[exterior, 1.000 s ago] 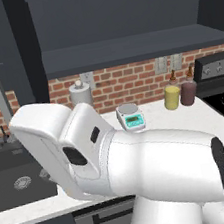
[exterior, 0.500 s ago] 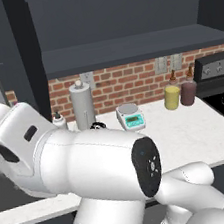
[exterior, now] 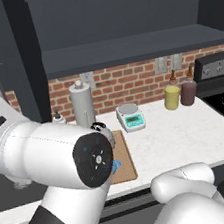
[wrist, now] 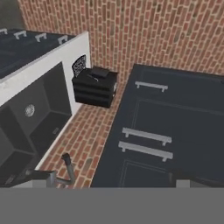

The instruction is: Pick the kettle from the counter and place it on the tray. Then pick the mug from the cabinet and place it on the tray. Then close the cabinet doors.

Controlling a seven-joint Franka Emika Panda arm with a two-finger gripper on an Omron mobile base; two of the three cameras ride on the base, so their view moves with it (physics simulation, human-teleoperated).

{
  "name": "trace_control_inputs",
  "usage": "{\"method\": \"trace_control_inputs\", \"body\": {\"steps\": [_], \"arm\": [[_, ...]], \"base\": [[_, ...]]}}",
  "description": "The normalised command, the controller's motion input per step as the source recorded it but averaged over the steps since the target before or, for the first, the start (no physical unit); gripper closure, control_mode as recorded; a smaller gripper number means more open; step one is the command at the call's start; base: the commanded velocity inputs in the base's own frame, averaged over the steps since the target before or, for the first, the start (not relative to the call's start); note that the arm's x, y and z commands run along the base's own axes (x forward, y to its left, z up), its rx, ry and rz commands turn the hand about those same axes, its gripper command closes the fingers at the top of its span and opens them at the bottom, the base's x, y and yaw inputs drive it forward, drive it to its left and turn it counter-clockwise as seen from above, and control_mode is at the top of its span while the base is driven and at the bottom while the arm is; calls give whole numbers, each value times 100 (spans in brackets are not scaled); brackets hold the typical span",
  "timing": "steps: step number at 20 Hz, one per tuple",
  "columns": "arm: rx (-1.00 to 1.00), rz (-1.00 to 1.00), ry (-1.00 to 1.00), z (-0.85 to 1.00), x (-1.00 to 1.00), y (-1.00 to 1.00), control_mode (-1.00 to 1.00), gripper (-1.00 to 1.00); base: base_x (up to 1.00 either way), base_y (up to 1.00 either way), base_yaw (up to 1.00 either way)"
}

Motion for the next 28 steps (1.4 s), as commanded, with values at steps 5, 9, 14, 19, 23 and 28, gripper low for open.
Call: {"method": "trace_control_inputs", "body": {"steps": [5, 9, 14, 19, 23, 28], "arm": [[1, -11, 1, -9, 40, 1, -100, -100], [0, -8, 1, -7, 37, -7, -100, -100], [0, -9, 1, -1, 35, -23, -100, -100], [0, -8, 1, 0, 15, -26, -100, -100], [1, -10, 0, 0, 8, -32, -100, -100], [0, -15, 0, 0, 10, -65, -100, -100]], "base": [[0, 0, 0], [0, 0, 0], [0, 0, 0], [0, 0, 0], [0, 0, 0], [0, 0, 0]]}}
